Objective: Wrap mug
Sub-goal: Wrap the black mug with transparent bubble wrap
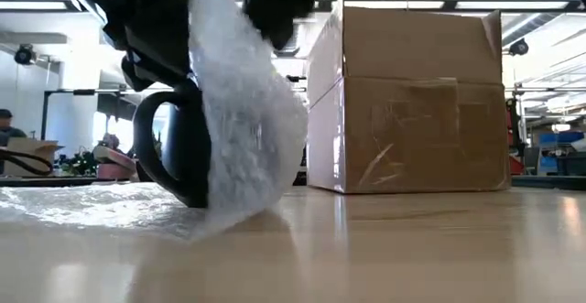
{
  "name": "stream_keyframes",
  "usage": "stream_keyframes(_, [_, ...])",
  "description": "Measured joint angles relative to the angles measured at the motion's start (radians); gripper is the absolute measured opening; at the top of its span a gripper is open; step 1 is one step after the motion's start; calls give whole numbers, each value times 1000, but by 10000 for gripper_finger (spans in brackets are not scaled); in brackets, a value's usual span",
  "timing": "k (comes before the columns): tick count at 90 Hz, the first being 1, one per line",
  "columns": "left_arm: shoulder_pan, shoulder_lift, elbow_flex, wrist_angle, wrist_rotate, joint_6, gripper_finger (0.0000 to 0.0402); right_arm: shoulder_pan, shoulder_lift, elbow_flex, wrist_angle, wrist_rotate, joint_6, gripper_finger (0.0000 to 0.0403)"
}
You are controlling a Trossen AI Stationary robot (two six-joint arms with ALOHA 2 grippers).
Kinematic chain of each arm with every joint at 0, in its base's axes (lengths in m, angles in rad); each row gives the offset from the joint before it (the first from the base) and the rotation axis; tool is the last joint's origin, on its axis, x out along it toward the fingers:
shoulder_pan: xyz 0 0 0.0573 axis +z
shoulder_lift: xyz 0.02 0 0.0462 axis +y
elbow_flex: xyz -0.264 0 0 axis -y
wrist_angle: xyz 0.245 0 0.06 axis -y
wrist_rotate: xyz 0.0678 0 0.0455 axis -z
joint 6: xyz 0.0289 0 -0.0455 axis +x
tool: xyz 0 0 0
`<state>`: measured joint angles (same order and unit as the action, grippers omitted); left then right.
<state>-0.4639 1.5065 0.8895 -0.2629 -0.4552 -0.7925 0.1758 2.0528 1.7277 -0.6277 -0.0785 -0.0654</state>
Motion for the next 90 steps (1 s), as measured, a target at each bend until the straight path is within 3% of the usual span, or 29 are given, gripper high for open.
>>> stream_keyframes(26, [-25, -53, 19, -19, 30, 37, 75, -6, 70, -15, 43, -4, 15, 0])
stream_keyframes(56, [-31, -71, 37, 34, -80, 80, 75, -4, 59, -21, 65, -1, 15, 0])
stream_keyframes(66, [-22, -29, 29, 28, -67, 79, 75, -4, 59, -18, 75, -1, 13, 0])
stream_keyframes(90, [3, 48, 33, -8, -48, 67, 75, -5, 58, 114, -149, 6, -12, 0])
